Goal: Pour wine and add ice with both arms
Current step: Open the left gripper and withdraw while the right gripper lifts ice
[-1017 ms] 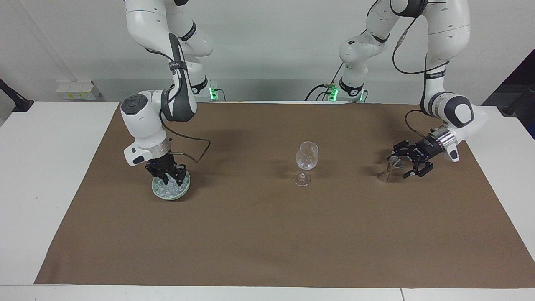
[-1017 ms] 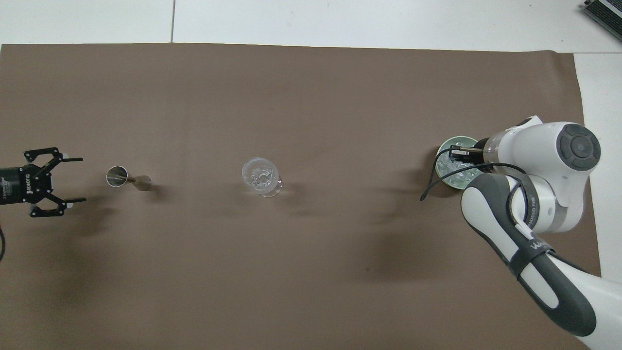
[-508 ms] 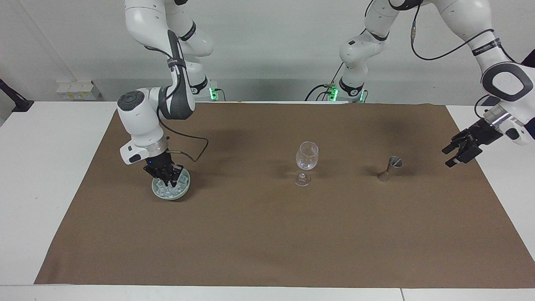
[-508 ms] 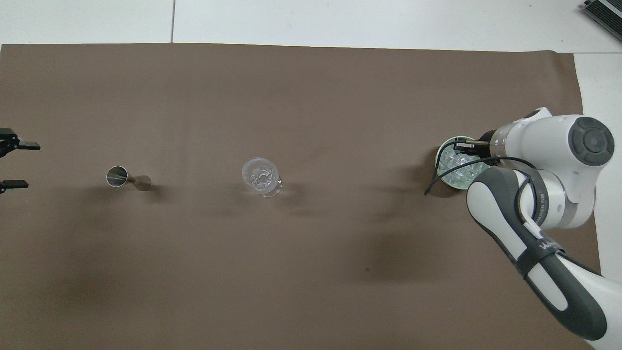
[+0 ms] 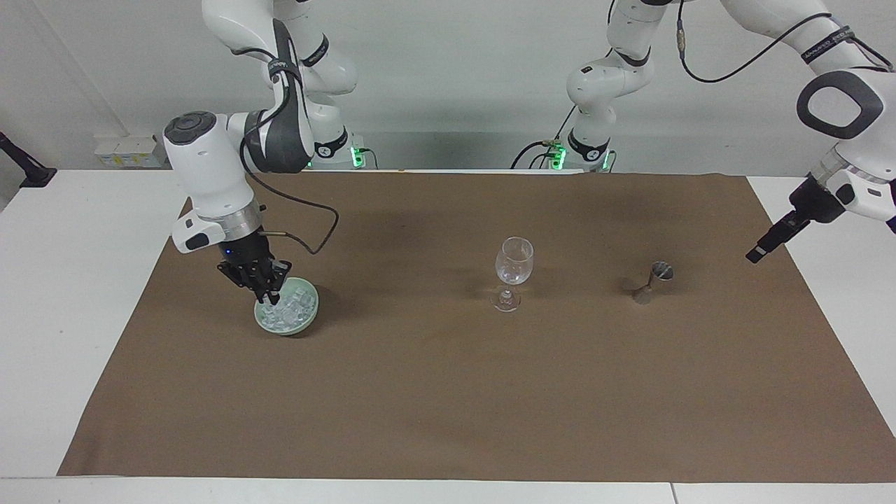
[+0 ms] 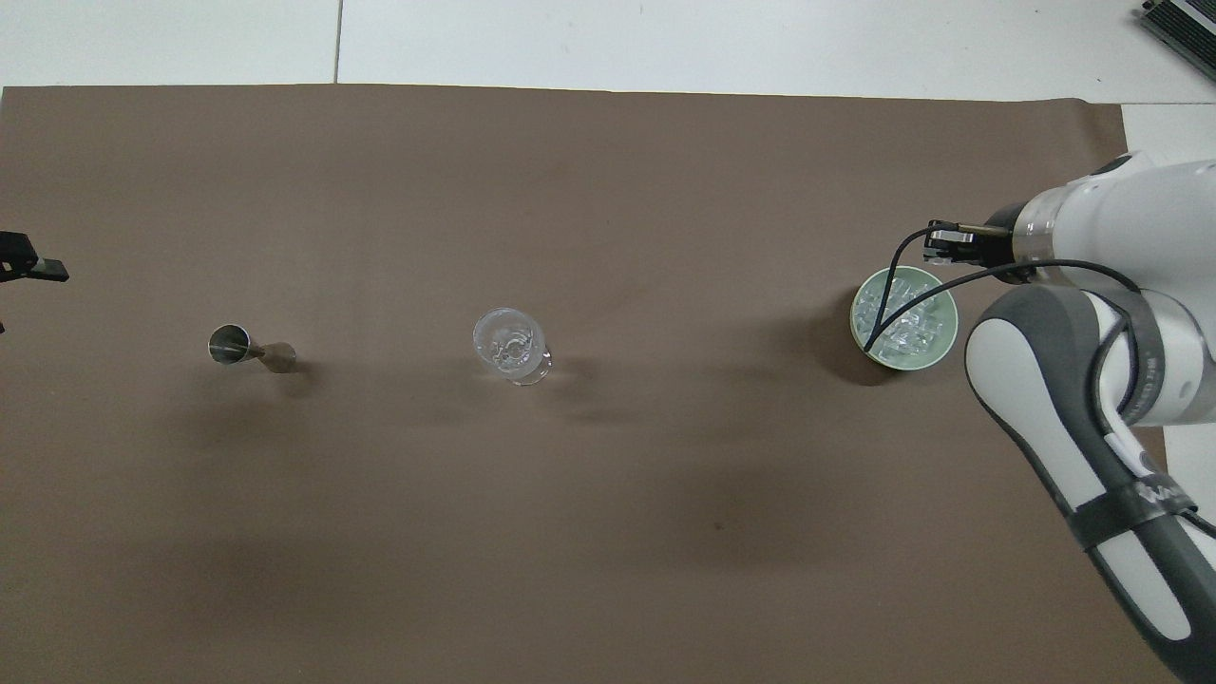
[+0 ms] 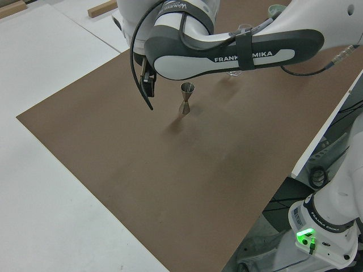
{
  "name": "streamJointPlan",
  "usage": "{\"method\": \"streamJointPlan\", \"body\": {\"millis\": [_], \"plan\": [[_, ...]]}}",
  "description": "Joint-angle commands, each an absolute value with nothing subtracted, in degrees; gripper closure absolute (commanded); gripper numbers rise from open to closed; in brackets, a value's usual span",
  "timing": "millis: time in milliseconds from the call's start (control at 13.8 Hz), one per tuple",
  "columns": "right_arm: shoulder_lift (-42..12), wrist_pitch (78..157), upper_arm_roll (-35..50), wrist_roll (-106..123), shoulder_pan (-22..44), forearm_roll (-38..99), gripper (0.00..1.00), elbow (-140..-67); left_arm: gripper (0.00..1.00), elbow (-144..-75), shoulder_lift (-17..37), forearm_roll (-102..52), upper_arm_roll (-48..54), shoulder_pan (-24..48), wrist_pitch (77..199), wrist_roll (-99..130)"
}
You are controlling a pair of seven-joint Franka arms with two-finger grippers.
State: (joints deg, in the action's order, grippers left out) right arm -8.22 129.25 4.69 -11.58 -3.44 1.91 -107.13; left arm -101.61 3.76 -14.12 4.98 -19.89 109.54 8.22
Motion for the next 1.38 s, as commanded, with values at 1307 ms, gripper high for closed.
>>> {"method": "streamJointPlan", "body": {"millis": [1307], "plan": [[-1.67, 95.54, 7.56, -22.74, 1.39, -1.06, 1.0, -90.79, 0.0, -93.95, -6.42, -2.72, 4.31, -1.5, 86.04, 6.24]]}}
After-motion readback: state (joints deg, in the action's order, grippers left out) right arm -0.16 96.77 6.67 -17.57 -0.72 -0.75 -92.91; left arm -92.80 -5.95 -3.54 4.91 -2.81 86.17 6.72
